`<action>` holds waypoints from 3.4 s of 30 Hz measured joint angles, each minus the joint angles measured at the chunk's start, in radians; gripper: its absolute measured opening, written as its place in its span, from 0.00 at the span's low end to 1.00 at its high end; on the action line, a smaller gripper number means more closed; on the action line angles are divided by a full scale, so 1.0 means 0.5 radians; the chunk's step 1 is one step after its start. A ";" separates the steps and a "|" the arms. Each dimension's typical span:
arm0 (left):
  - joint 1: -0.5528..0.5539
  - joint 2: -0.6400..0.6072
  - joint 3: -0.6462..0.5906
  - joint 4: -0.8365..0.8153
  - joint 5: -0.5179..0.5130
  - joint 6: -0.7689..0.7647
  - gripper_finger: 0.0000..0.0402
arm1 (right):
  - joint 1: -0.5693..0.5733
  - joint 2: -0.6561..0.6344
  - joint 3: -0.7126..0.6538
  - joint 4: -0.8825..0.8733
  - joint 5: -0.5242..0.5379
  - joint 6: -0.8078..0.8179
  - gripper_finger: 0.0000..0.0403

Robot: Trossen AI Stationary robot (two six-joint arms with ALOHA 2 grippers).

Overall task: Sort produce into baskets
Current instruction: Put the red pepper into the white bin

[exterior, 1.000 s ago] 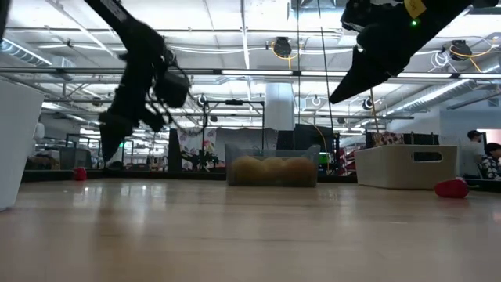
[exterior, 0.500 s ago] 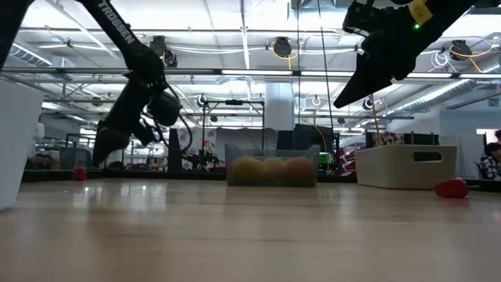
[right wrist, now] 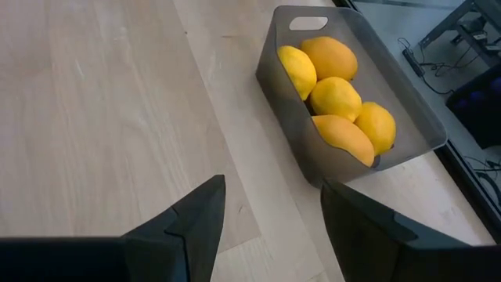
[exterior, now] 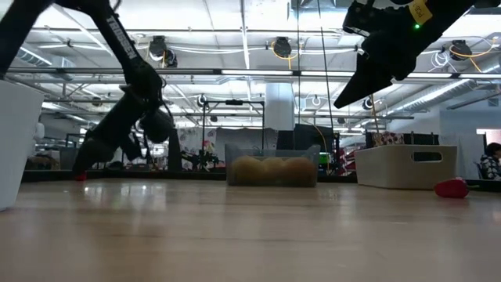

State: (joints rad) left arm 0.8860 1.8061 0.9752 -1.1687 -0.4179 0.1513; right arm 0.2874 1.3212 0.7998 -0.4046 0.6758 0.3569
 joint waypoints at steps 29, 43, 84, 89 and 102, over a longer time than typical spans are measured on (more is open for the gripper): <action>-0.030 0.054 -0.001 0.036 0.216 -0.026 0.49 | 0.001 0.000 0.000 -0.010 -0.001 0.040 0.50; -0.030 0.053 -0.001 -0.011 0.266 -0.026 0.28 | 0.001 0.000 0.000 -0.011 -0.001 0.041 0.50; -1.843 -1.451 -0.001 0.080 1.461 -1.304 0.10 | 0.000 0.000 0.000 0.064 -0.001 0.041 0.50; -2.392 -1.375 -0.001 0.461 1.335 -1.564 0.10 | 0.000 0.000 0.001 0.156 -0.001 0.041 0.50; -3.168 -0.883 -0.002 0.680 1.017 -1.794 0.10 | 0.002 -0.001 0.001 0.421 -0.021 0.218 0.50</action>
State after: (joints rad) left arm -0.6979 1.3644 0.9745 -0.8288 0.0907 -0.7457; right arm 0.2882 1.3209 0.8001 -0.1939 0.6652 0.4657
